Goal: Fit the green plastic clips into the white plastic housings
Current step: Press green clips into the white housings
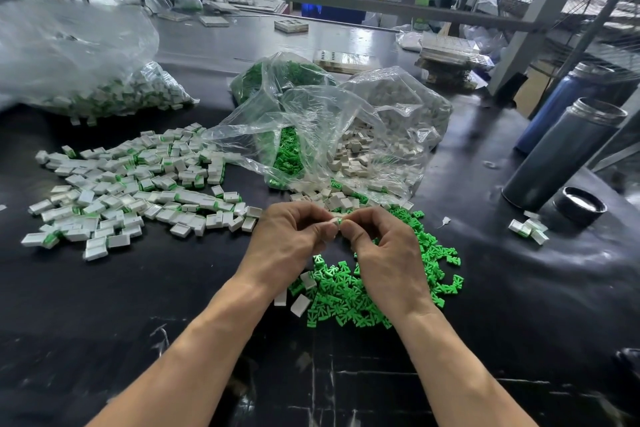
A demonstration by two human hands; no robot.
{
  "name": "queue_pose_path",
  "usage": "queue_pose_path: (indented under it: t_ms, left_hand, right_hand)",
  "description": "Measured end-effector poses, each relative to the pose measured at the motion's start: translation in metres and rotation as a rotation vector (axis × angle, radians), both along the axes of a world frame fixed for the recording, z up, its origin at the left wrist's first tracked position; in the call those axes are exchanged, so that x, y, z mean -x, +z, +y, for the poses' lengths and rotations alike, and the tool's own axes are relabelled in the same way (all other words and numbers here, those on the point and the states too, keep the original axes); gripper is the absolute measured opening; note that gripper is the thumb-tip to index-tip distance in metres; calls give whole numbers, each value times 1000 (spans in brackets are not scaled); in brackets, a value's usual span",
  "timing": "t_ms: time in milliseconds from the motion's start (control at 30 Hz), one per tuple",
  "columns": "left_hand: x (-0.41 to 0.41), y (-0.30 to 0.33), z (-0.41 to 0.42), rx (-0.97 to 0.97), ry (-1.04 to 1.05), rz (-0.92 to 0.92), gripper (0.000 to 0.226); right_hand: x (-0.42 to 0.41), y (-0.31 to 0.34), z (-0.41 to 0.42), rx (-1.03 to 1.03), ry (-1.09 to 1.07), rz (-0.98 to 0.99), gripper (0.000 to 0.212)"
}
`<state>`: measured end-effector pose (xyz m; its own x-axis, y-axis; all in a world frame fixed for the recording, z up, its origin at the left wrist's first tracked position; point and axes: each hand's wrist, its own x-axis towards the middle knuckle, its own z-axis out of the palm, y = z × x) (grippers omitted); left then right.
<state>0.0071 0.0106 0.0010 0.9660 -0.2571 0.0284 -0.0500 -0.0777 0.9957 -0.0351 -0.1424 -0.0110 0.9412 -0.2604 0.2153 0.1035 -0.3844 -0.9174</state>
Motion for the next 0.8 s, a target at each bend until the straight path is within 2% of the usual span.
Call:
queue_pose_path:
  t_ms: [333, 733, 800]
  left_hand:
    - [-2, -4, 6, -189, -9, -122, 15]
    - [-2, -3, 3, -181, -12, -133, 15]
    - [-3, -3, 4, -189, -8, -148, 16]
  right_hand:
    - [3, 3, -4, 144, 23, 28, 13]
    - [3, 5, -3, 189, 22, 27, 11]
    - [3, 3, -2, 132, 17, 25, 13]
